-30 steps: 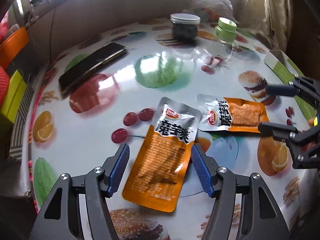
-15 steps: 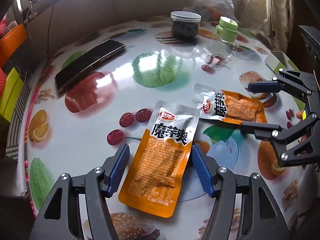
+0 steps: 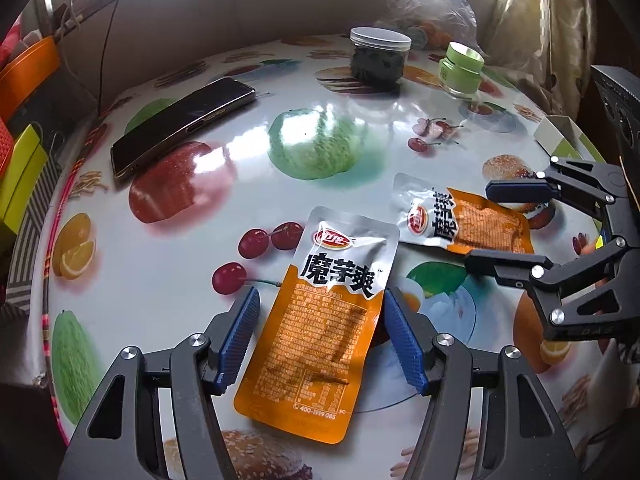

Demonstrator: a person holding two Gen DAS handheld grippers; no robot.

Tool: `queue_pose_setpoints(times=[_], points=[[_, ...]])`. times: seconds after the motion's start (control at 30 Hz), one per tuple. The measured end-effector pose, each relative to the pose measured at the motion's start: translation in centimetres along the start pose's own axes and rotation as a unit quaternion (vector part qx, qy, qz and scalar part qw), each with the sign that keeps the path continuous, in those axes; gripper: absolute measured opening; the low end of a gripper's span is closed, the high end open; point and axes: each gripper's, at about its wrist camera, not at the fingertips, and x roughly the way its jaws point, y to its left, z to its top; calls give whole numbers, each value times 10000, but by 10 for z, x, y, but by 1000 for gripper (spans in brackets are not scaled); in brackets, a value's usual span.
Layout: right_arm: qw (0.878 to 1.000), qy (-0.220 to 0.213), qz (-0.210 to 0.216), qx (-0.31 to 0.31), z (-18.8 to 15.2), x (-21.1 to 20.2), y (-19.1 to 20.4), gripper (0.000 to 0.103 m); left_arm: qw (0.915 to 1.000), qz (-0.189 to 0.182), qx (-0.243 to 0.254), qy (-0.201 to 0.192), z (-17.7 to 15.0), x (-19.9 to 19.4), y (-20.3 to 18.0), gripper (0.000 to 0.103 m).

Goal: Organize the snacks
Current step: 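Grasp an orange konjac packet with right tool while left tool grasps the other, then carry both held konjac packets over the green box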

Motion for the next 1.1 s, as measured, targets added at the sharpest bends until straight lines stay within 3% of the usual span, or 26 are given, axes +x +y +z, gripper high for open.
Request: queue_pose_setpoints(times=[0.47,1.1], points=[[9991,-152,16,407,-9,-10,-2,48,9995,-18,-295,-82,-5,-8,-1,53],[9961,-402,-78,782,-27,-44,-7,47,9991,-104,-277,-317,-3,-34,-31,53]])
